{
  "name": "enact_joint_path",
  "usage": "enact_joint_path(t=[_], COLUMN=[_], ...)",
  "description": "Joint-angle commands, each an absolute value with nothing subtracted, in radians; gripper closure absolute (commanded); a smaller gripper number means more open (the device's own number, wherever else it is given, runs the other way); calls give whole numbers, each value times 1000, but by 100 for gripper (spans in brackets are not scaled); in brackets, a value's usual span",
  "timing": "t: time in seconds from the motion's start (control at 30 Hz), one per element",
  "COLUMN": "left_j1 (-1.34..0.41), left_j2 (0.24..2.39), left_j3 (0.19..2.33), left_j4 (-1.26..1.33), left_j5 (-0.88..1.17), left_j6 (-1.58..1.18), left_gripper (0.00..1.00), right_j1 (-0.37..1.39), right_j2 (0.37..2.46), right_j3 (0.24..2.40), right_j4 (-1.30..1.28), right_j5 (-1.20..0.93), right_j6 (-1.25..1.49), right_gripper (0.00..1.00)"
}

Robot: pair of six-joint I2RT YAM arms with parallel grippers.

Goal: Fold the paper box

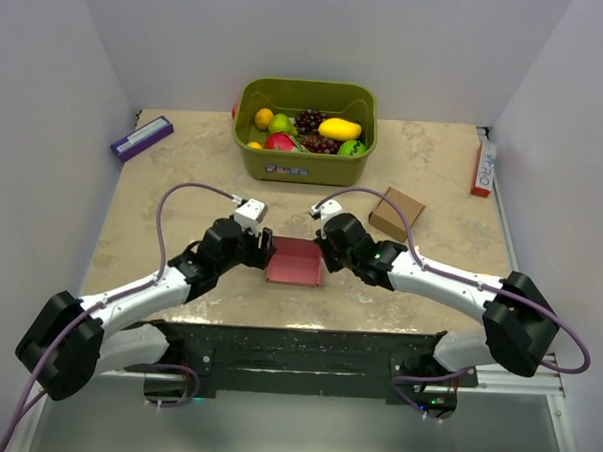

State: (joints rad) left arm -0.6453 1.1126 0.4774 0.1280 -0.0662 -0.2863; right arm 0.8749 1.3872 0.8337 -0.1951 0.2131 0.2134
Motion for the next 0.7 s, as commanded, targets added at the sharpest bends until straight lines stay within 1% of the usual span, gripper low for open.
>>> enact_joint_path(t=[0.0, 0.03, 0.1, 0.13, 0.53, 0.57, 0.6, 0.67], left_j1=[-643, -646, -650, -650, -710, -715, -725, -735], left_j2=[1134, 1137, 1144, 1150, 1207, 1213, 1218, 1232], left_j3=[479, 479, 482, 482, 511, 514, 514, 523], left_j4=[221, 224, 229, 230, 242, 242, 242, 233], left_j5=[-51, -46, -40, -40, -81, -86, -98, -118], left_j6=[-245, -244, -239, -238, -207, -206, -206, -222], left_gripper=[41, 47, 51, 55, 66, 67, 72, 76], right_j1=[873, 873, 871, 873, 873, 873, 873, 873], right_j2=[1387, 1388, 1390, 1391, 1408, 1408, 1408, 1410], right_j3=[845, 847, 845, 848, 861, 861, 862, 868], right_j4=[-181, -181, -179, -181, -187, -187, -190, -193], right_j5=[198, 198, 196, 204, 207, 213, 219, 232], right_j6=[193, 193, 195, 196, 199, 201, 207, 221], right_gripper=[100, 100, 100, 100, 100, 100, 100, 100])
